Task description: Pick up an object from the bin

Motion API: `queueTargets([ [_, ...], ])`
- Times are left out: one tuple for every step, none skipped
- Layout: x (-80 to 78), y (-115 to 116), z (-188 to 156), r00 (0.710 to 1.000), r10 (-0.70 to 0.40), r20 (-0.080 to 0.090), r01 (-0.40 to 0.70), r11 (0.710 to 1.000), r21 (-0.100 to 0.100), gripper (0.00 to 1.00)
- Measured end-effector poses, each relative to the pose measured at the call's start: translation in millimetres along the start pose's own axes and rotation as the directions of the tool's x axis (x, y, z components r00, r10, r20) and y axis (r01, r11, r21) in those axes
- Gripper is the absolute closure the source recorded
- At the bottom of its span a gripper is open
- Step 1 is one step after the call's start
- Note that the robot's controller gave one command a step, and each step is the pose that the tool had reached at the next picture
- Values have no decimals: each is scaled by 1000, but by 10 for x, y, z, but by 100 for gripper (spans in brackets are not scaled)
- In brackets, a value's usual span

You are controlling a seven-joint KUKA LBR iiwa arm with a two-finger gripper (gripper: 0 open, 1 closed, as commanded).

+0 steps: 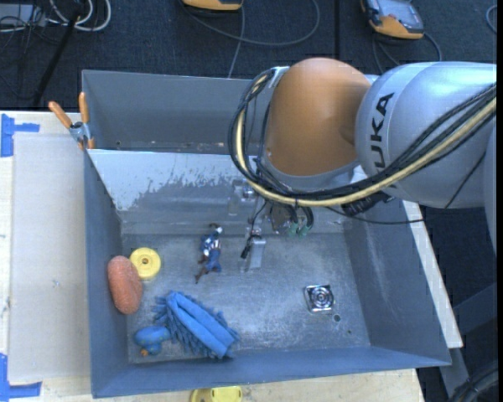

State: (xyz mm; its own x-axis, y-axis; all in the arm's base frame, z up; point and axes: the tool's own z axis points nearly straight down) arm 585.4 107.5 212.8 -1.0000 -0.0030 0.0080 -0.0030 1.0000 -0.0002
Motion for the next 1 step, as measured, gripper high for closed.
queueTargets([
  [-15,-7,-46,1000,3,7,-3,1000,-1,0],
])
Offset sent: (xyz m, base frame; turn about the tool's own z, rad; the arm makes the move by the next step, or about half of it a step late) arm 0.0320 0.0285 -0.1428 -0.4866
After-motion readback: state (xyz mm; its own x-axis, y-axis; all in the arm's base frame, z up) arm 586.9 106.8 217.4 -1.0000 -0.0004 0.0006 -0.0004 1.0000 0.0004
